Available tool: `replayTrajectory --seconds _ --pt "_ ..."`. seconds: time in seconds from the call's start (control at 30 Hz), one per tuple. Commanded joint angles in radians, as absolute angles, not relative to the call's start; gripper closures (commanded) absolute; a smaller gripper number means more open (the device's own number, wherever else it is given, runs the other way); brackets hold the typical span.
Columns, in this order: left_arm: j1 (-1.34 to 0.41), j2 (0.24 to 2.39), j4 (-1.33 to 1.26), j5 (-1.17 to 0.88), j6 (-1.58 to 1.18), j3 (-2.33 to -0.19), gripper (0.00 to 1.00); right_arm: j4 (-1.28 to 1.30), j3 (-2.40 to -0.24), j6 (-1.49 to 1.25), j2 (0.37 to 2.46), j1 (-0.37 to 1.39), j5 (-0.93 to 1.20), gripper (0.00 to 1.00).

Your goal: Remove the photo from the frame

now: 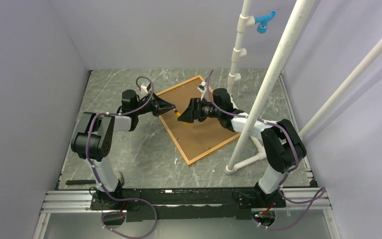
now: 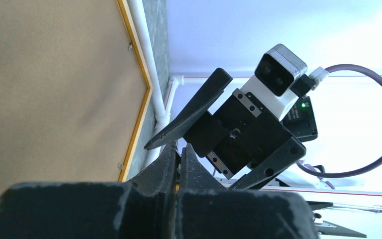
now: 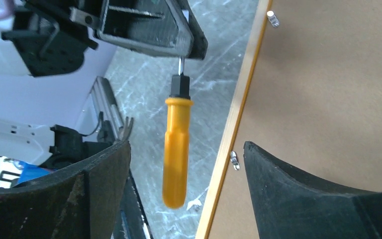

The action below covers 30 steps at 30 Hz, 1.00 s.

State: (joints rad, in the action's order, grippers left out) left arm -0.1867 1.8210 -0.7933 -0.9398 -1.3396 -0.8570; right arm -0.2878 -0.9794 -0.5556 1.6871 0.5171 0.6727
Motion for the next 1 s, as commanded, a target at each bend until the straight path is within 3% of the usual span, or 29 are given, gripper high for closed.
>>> replayTrajectory --seconds 0.0,0.1,0.37,0.53,0.6,0.67,0.7,0.73,0.83,0.97 --pt "-0.189 1.822 -1.047 -0.914 -1.478 -0.821 1.00 -0.474 -0.985 -0.641 1.723 0.522 0.733 0.24" --pt "-0.189 1.815 -1.039 -0.893 -1.478 -0.803 1.00 -0.471 -0.988 -0.626 1.721 0.526 0.718 0.34" --pt "-0.191 1.840 -1.137 -0.872 -1.552 -0.770 1.00 -0.497 -0.971 -0.620 1.723 0.535 0.707 0.38" --pt "-0.195 1.834 -1.128 -0.863 -1.539 -0.767 1.00 -0.525 -0.970 -0.635 1.736 0.543 0.711 0.51" --pt "-0.196 1.838 -1.122 -0.863 -1.534 -0.766 1.00 -0.532 -0.963 -0.634 1.729 0.544 0.702 0.65" --pt "-0.198 1.841 -1.098 -0.868 -1.516 -0.767 1.00 -0.520 -0.959 -0.624 1.713 0.544 0.677 0.98" --pt "-0.196 1.843 -1.077 -0.884 -1.499 -0.774 1.00 -0.475 -0.963 -0.612 1.705 0.545 0.655 1.00" --pt "-0.194 1.844 -1.036 -0.898 -1.473 -0.783 0.98 -0.417 -0.978 -0.590 1.699 0.543 0.630 1.00" --pt "-0.180 1.813 -0.740 -0.906 -1.322 -0.813 0.76 -0.239 -1.019 -0.502 1.689 0.542 0.574 1.00" --pt "-0.161 1.767 -0.161 -0.796 -0.985 -0.968 0.58 -0.083 -1.021 -0.442 1.671 0.543 0.537 1.00"
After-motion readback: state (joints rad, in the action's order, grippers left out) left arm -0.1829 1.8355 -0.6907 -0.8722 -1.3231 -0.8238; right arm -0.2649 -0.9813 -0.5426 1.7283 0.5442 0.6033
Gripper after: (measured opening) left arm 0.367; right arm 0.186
